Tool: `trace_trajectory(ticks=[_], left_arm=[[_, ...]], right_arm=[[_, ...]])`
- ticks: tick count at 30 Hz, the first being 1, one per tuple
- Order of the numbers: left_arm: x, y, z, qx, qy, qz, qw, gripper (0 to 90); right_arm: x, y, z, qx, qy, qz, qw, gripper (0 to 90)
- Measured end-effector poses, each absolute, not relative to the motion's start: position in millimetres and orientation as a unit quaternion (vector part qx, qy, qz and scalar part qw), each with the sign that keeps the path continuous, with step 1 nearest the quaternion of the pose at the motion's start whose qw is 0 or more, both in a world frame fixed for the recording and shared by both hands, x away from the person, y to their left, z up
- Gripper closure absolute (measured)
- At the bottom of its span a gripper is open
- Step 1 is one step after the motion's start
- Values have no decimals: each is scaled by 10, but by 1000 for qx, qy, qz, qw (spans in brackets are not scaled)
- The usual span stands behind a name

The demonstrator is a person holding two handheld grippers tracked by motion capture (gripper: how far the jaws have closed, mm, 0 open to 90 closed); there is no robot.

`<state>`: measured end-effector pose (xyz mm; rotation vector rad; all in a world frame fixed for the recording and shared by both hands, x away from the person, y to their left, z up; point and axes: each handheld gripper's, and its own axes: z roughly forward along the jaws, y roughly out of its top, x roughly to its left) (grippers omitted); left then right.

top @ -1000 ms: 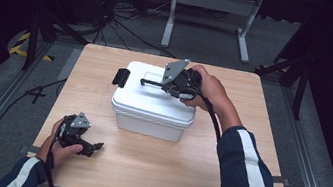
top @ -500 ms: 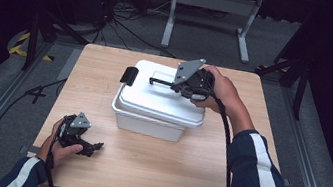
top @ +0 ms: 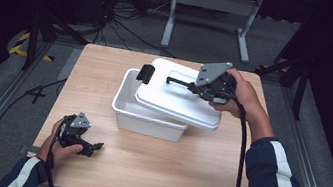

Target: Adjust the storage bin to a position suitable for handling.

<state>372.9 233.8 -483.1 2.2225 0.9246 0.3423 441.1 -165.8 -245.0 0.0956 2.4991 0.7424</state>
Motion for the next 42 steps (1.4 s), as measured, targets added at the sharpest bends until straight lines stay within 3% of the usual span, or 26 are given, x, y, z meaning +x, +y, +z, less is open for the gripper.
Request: trace_trajectory(ticks=[22,42], left_arm=[[3729,2338,-4829,857,357,132,347,1],[3728,2340,-4828,859,356,130,345,1]], right_arm=[[4268,-2516,-2370,89,909,283,294,847],[4176,-3348,-2577,163,900,270,301,847]])
